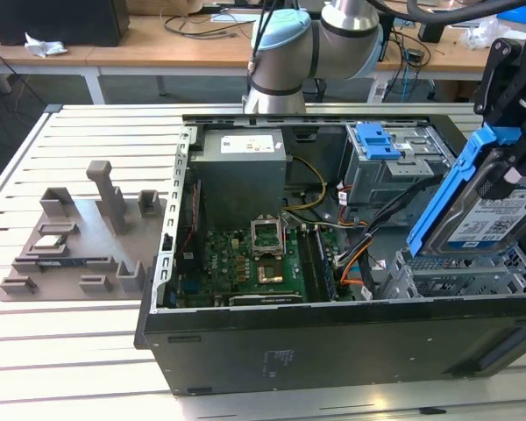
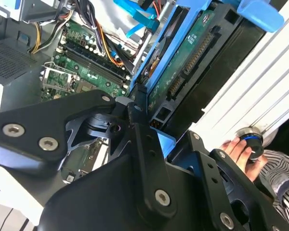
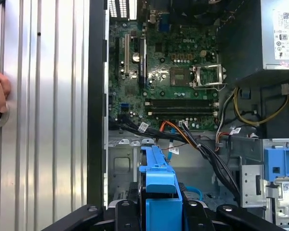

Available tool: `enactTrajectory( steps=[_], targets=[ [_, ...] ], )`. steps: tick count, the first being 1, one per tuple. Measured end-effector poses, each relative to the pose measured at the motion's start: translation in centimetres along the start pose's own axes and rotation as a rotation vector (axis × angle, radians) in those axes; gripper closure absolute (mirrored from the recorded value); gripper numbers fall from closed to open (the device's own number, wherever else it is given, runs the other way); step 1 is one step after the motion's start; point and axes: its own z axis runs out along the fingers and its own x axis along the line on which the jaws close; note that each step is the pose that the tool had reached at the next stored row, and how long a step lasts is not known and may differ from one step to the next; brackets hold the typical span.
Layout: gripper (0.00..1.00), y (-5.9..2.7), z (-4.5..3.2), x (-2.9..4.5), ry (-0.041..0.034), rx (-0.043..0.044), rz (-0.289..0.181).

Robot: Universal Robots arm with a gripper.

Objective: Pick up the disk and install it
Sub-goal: 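Insert the disk into the insertion slot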

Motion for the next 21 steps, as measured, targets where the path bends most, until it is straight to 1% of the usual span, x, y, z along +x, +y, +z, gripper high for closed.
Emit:
enactTrajectory(
  steps=[2, 4, 12, 14, 17, 19, 21],
  targets=[
    [0.63, -0.04, 0.24, 0.01, -0.0009, 0.0007, 0.019],
    [0.63, -0.06, 0.48, 0.01, -0.0014, 0.0009, 0.026],
    [0.63, -0.25, 1.33, -0.02, -0.0015, 0.0003, 0.027],
    [0.63, -0.28, 1.77, 0.0, -0.0013, 0.0002, 0.027],
    [0.63, -0.31, 2.22, 0.01, -0.0004, -0.0002, 0.027],
    [0.63, -0.34, 2.62, 0.03, -0.0016, 0.0002, 0.027],
    [0.63, -0.35, 2.68, 0.03, -0.0012, 0.0001, 0.027]
  ],
)
